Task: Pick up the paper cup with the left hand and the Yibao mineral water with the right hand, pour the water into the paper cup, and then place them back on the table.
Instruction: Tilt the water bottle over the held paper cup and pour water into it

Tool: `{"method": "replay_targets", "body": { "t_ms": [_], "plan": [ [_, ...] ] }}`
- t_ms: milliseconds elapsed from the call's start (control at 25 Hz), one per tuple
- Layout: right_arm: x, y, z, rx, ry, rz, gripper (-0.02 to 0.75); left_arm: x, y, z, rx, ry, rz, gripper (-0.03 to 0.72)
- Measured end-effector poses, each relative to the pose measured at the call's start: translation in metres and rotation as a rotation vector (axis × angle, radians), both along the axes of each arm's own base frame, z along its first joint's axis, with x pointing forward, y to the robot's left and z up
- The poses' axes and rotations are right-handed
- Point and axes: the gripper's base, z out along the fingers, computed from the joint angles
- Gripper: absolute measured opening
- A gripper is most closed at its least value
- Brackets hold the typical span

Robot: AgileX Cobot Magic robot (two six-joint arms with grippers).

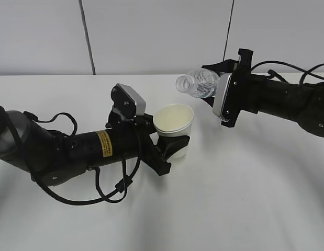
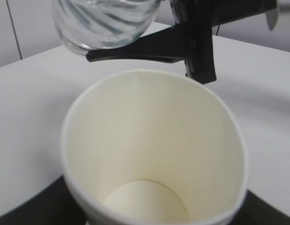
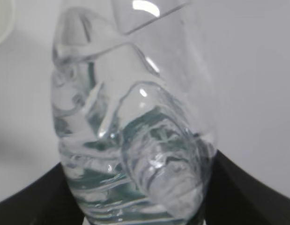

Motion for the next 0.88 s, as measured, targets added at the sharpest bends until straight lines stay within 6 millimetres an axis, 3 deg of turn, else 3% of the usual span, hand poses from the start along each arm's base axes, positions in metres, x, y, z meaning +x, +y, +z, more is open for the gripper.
{"method": "replay_targets", "body": {
  "t_ms": [880],
  "plan": [
    [0.0023, -0.0029, 0.0011, -0.165, -0.130, 0.000, 0.474, 0.0001, 0.0000, 0.0000, -0.001, 0.000, 0.001, 0.412]
  ]
}}
